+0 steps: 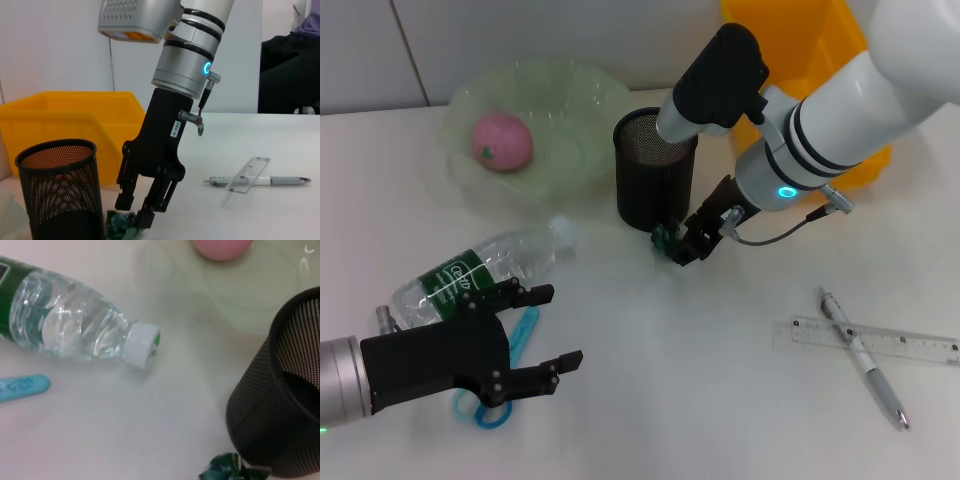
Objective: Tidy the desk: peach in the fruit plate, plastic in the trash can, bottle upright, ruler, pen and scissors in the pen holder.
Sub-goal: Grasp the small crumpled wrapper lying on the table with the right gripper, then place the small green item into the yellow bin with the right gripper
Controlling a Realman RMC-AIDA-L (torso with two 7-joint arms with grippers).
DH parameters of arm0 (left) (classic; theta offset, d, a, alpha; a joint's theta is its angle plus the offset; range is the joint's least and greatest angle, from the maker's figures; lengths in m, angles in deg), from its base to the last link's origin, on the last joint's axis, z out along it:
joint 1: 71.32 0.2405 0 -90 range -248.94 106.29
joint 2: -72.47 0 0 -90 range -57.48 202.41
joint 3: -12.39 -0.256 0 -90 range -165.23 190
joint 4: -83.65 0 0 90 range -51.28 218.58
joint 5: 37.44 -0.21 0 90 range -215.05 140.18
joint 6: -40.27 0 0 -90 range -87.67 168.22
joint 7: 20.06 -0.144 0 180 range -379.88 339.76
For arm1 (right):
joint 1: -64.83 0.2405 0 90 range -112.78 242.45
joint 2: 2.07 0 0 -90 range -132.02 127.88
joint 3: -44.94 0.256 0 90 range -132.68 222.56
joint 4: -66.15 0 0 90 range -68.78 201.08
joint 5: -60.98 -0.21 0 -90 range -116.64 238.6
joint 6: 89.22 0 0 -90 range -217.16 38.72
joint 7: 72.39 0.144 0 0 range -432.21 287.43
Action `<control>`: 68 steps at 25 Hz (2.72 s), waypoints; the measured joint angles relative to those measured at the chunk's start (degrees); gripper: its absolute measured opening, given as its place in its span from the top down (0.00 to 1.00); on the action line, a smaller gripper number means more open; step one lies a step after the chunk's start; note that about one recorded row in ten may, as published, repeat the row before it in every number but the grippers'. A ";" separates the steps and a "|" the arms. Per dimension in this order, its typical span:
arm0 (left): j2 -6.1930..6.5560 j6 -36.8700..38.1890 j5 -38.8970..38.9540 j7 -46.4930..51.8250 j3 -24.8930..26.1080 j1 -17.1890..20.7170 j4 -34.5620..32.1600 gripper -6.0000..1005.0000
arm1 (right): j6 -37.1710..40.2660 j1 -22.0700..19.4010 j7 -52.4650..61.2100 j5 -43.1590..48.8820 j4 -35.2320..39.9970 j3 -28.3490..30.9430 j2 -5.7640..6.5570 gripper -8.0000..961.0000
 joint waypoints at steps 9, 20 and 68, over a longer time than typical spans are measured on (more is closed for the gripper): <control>0.06 0.00 0.01 0.00 -0.11 0.00 0.00 0.23 | -0.86 -0.79 -0.27 -0.43 0.54 -0.21 0.14 0.48; 0.15 0.00 0.01 0.01 -0.17 0.00 0.00 0.23 | -2.50 -0.67 -2.29 -3.62 -1.17 -0.47 0.03 0.38; 0.23 0.01 -0.17 -0.17 -0.14 0.53 -0.01 0.24 | 0.56 -6.23 -5.19 -7.30 6.05 0.15 0.16 0.58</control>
